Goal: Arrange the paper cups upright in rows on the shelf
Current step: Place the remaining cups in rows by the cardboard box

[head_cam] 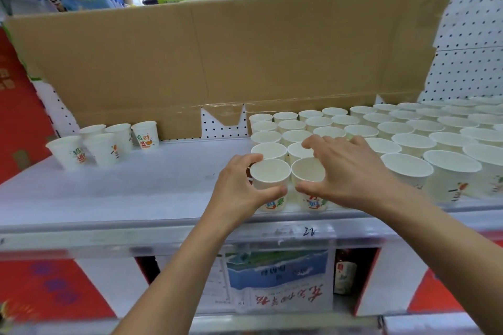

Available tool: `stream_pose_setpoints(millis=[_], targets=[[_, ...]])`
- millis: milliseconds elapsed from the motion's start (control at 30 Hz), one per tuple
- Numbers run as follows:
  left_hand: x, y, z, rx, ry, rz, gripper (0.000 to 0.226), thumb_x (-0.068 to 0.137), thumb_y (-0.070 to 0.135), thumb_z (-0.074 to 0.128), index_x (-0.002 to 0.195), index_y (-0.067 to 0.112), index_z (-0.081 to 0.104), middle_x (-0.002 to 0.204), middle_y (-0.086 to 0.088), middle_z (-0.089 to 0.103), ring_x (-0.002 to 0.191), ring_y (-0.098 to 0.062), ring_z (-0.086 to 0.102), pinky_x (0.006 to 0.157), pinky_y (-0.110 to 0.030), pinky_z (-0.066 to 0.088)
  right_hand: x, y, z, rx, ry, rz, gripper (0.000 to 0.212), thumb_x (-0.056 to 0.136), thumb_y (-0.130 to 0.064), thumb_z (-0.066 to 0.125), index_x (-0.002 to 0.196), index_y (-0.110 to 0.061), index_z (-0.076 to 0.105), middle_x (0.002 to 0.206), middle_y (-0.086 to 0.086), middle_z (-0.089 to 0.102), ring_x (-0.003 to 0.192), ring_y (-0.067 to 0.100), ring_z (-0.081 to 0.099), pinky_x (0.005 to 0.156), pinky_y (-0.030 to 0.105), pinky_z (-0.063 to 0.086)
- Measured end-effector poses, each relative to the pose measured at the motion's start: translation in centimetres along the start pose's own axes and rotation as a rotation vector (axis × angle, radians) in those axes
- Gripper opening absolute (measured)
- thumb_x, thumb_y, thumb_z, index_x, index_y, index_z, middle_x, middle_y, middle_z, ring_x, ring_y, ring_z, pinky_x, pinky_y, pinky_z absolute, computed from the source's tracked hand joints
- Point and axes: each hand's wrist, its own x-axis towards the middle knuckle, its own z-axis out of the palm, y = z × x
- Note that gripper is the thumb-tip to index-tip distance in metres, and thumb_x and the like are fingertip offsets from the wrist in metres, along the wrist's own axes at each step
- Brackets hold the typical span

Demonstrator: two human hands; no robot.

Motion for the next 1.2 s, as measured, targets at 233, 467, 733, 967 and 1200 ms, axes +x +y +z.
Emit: stream_pose_setpoints(millis=[233,467,733,967,1200], targets=[[-0.2,-0.1,0.1,-0.01,0.007,-0.005,0.081,0.065,0.049,0.083,0.135,0.025,0.05,0.124,0.01,0.052,0.101,-0.007,0.052,0.09,-0.026,0.05,-0.2,0.0,0.4,0.0,0.014,-0.016,0.065,0.081,-0.062,0.053,0.133,-0.026,0.038,0.121,-0.003,0.057,0.111,0.02,0.052,0.094,0.035,0.032],[-1.2,-0.8,-1.3,-0.045,0.089,0.004,0.087,0.062,0.079,0.055,0.135,0.034,0.044,0.125,0.018,0.047,0.107,0.002,0.05,0.089,-0.027,0.049,1.2,-2.0,-1.1,0.044,0.097,-0.113,0.065,0.082,-0.067,0.044,0.138,-0.033,0.039,0.132,-0.008,0.049,0.122,0.017,0.041,0.099,0.034,0.031],[2.2,-10.3,-12.6,0.088,0.237,-0.032,0.05,0.085,0.048,0.063,0.131,0.031,0.052,0.121,0.017,0.05,0.109,0.002,0.049,0.092,-0.023,0.042,12.9,-10.9,-0.4,0.319,-0.042,-0.365,0.039,0.088,-0.046,0.059,0.125,-0.034,0.055,0.117,-0.015,0.056,0.109,0.008,0.05,0.087,0.03,0.042],[12.0,-20.7,-24.7,0.238,0.255,-0.221,0.053,0.088,0.038,0.066,0.135,0.017,0.052,0.131,0.002,0.055,0.118,-0.013,0.052,0.098,-0.03,0.041,27.1,-21.3,5.0,0.303,-0.279,-0.349,0.046,0.086,-0.038,0.064,0.12,-0.008,0.059,0.118,0.008,0.065,0.105,0.027,0.06,0.087,0.042,0.052],[20.8,-26.5,-28.4,0.224,-0.049,-0.383,0.062,0.086,0.039,0.07,0.14,0.017,0.048,0.134,-0.002,0.056,0.119,-0.021,0.055,0.098,-0.032,0.045,35.8,-27.9,11.3,0.596,-0.365,-0.023,0.048,0.08,-0.044,0.071,0.113,-0.014,0.052,0.11,0.002,0.059,0.096,0.02,0.056,0.076,0.032,0.048]])
